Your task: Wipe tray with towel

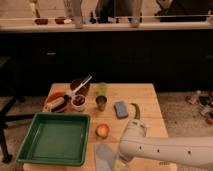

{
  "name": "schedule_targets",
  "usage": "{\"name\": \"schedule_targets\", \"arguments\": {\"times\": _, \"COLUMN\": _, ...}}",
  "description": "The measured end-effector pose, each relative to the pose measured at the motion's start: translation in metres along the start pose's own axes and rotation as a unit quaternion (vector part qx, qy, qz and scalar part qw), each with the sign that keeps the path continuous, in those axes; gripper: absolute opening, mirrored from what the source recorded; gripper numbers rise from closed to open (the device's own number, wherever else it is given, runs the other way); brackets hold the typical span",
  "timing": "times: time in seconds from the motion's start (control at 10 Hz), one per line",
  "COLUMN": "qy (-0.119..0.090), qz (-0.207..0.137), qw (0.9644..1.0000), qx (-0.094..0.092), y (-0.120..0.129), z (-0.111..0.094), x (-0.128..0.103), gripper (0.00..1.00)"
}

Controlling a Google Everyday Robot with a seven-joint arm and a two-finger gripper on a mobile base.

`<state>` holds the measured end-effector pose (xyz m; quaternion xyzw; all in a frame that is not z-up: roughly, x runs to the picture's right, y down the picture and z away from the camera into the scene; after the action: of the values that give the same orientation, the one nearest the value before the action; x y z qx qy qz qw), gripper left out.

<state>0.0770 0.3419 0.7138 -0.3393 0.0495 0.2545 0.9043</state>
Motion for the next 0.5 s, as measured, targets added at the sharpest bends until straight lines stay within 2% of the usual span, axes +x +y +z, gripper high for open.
{"name": "schedule_targets", "arguments": {"times": 0.3, "qy": 0.007, "qz": -0.007, "qw": 0.9999, "qx": -0.008, "y": 0.0097, "z": 0.0072, "x": -0.0039, "gripper": 0.80}}
{"name": "schedule_targets", "arguments": {"times": 0.5, "qy": 0.011, "qz": -0.005, "qw": 0.9999, "qx": -0.004, "y": 0.0141, "z": 0.0107, "x": 0.0006, "gripper": 0.80}}
